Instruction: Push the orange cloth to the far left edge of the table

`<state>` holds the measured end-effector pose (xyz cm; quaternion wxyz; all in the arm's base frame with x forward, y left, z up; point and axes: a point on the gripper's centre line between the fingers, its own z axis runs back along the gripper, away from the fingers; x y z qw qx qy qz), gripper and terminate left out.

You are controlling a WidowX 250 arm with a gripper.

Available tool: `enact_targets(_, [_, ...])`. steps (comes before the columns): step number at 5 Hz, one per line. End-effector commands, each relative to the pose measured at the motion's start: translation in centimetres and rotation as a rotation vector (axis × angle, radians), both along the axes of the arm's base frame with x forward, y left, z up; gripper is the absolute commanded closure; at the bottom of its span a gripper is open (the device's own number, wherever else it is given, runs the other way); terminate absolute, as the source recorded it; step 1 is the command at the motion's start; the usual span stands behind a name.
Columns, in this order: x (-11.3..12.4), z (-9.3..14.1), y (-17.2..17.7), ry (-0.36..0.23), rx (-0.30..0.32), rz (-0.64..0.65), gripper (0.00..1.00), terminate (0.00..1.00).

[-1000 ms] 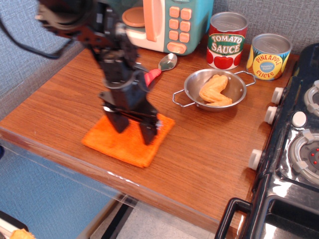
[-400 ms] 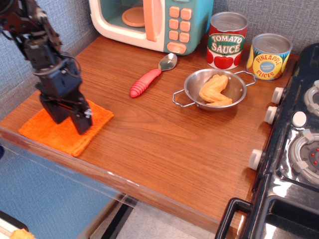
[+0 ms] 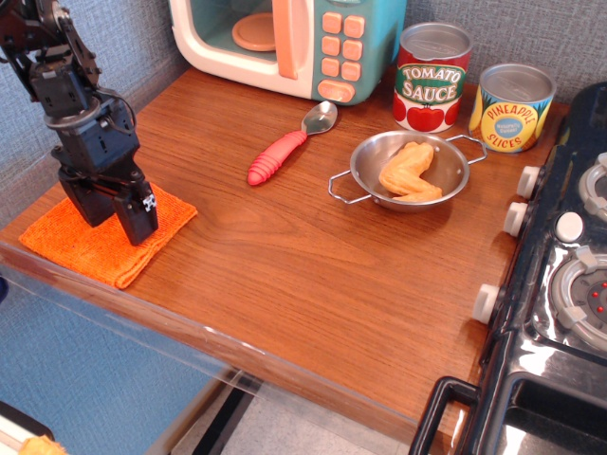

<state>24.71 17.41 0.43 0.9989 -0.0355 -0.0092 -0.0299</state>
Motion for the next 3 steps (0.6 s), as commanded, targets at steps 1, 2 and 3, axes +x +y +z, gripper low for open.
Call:
enact_targets(1, [-0.6, 4.0, -3.1, -0.080, -0.041, 0.049, 0.00, 0.00])
enact_targets(2, [0.0, 8.2, -4.7, -0.115, -0.037, 0.031, 0.00, 0.00])
enact_targets(3, [0.8, 8.8, -5.7, -0.090, -0.029, 0.023, 0.00, 0.00])
